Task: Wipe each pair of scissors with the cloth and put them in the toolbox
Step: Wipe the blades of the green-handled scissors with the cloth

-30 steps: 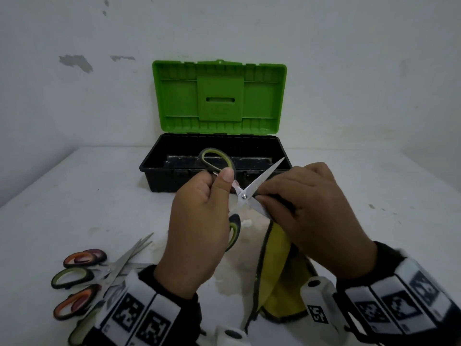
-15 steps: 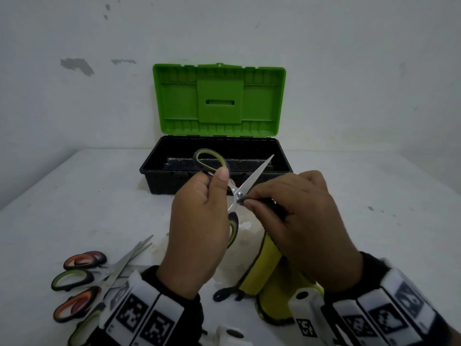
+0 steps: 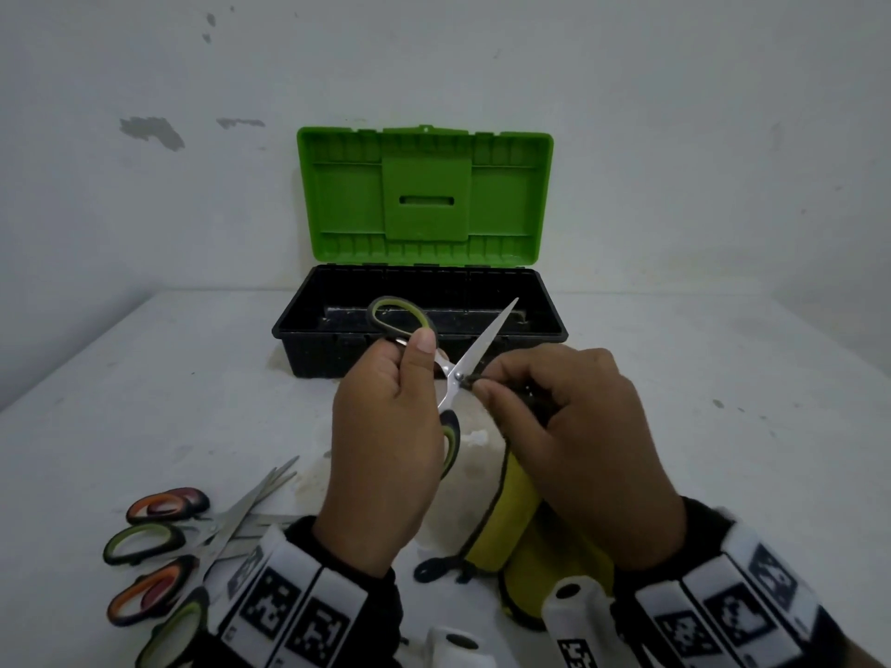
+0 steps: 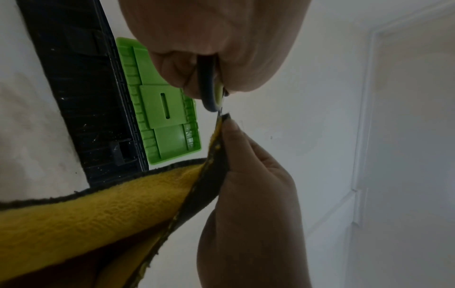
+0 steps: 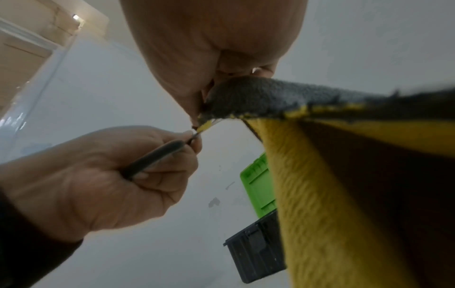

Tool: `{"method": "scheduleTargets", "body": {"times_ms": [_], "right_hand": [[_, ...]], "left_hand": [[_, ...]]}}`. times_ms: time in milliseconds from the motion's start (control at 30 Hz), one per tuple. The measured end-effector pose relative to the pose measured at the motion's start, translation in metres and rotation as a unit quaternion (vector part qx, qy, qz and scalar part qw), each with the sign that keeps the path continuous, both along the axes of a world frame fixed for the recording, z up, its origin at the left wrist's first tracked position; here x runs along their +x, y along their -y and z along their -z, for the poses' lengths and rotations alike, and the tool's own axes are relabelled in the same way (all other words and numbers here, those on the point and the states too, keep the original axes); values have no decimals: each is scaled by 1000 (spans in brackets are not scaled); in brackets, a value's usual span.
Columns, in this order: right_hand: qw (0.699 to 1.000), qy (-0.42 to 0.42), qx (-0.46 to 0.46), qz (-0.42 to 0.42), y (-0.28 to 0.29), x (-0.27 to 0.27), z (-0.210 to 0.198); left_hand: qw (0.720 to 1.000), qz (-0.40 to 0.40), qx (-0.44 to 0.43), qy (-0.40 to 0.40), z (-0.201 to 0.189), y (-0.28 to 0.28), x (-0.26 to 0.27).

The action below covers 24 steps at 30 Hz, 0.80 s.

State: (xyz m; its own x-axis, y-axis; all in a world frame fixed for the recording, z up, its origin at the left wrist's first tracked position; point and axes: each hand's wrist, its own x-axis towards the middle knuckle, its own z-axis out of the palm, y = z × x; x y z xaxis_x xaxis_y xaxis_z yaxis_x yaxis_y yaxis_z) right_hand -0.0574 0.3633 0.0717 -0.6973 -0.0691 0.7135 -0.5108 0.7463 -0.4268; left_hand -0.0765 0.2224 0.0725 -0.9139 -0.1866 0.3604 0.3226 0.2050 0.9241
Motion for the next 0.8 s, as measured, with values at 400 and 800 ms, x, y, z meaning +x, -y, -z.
{"method": "scheduleTargets", "body": {"times_ms": [400,800], "right_hand": [[1000,-9,26,12,-3,-4,2],[983,-11,155,-95,-39,-8,-21]], "left_hand": [[1000,6,-17,0,-3,1,-2],[995,48,61,67,-12,9,-6]]}}
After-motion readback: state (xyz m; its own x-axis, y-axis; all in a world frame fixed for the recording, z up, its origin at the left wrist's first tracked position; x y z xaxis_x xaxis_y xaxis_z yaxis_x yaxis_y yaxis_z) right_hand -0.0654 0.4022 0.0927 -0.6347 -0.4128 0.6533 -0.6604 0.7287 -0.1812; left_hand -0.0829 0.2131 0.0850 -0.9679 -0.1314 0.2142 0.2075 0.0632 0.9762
